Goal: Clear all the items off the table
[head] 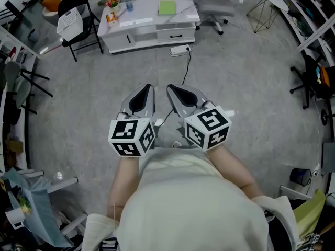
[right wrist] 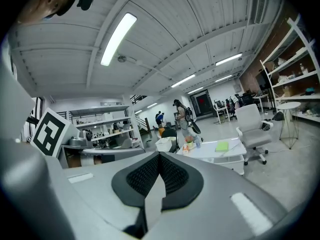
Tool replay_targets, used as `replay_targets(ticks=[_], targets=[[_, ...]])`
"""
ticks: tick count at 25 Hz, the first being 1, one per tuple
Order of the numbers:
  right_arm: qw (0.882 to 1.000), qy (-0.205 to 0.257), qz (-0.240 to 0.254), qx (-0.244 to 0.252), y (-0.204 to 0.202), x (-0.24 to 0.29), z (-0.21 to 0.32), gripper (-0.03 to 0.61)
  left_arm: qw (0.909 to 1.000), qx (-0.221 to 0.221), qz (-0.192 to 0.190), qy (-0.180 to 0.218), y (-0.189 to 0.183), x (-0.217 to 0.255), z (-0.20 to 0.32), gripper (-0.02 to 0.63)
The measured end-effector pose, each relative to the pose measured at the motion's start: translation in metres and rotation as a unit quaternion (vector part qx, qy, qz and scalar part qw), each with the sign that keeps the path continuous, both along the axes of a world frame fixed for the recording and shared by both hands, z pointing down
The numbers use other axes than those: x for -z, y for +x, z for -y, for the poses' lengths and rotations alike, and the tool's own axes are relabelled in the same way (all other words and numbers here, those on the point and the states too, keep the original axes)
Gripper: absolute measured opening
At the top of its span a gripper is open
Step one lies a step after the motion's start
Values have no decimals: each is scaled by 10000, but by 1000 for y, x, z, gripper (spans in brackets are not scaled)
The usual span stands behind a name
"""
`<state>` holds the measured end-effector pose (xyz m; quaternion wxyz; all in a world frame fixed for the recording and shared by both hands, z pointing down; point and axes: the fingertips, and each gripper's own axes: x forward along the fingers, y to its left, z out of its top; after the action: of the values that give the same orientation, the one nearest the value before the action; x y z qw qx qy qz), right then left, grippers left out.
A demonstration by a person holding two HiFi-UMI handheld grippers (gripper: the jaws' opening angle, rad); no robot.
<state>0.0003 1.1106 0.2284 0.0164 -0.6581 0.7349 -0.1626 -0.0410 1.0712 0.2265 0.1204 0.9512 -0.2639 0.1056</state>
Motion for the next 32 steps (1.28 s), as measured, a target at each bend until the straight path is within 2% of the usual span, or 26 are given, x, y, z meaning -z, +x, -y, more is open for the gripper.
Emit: replay_targets(ticks=[9, 17, 32], targets=[[9999, -71, 76, 62, 3, -8, 16, -2, 9997, 243, -25, -96, -5, -8, 23, 8], [9999, -132, 46, 9, 12, -7, 49, -2, 9997, 198, 12, -170, 5, -10, 60, 8], [9998, -141, -40, -141, 31, -4, 153, -2, 9998, 6, 27, -193, 28, -10, 159, 8]])
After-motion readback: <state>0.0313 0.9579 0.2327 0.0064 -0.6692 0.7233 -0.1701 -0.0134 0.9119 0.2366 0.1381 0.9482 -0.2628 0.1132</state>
